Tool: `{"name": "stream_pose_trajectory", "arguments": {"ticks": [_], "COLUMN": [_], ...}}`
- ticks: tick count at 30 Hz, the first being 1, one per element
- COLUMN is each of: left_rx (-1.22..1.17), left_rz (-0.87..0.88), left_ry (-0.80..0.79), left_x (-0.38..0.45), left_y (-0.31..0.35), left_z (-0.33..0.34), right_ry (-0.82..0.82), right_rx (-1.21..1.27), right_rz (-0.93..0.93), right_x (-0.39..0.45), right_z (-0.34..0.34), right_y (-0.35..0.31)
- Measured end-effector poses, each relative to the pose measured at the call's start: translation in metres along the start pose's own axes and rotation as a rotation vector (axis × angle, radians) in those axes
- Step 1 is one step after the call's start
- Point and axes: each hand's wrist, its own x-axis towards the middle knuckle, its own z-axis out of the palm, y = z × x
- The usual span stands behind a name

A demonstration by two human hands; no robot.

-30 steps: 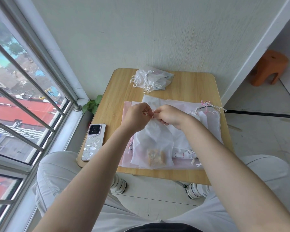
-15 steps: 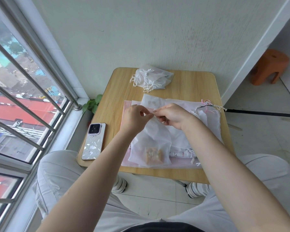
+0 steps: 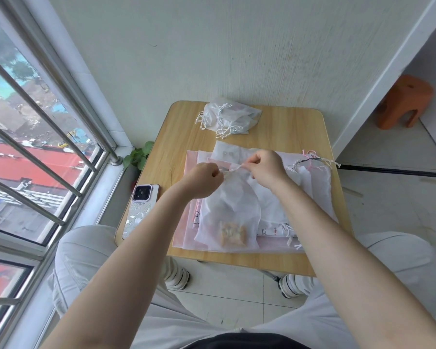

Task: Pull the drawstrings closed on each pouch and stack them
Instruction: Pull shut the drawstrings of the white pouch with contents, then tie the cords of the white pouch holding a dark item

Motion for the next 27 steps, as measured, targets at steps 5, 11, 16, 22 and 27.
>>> {"name": "stream_pose_trajectory", "arguments": {"ticks": [5, 11, 16, 22, 27], "left_rx": [0.154, -0.031, 0.173, -0.149, -0.640], "left_rz": [0.063, 0.110, 0.053, -0.074, -0.227], "left_ry": [0.031, -0.001, -0.097, 0.130, 0.378], "left_x": [0.006, 0.021, 0.040, 0.061, 0.083], "left_y": [-0.008, -0.003, 0.006, 0.001, 0.015], "left_z": [0.001, -0.005, -0.009, -0.013, -0.022], "right_ry": [0.110, -0.062, -0.285, -0.523, 0.023], "right_rx": [-0.107, -0.056, -0.087, -0.388, -0.247], "right_rz": [-0.068, -0.117, -0.046, 0.153, -0.091], "right_x": [0.008, 0.015, 0.016, 0.040, 0.068], "right_z": [0.003, -0.007, -0.020, -0.033, -0.034], "right_y": [0.003, -0.014, -0.024, -0.022, -0.049]}}
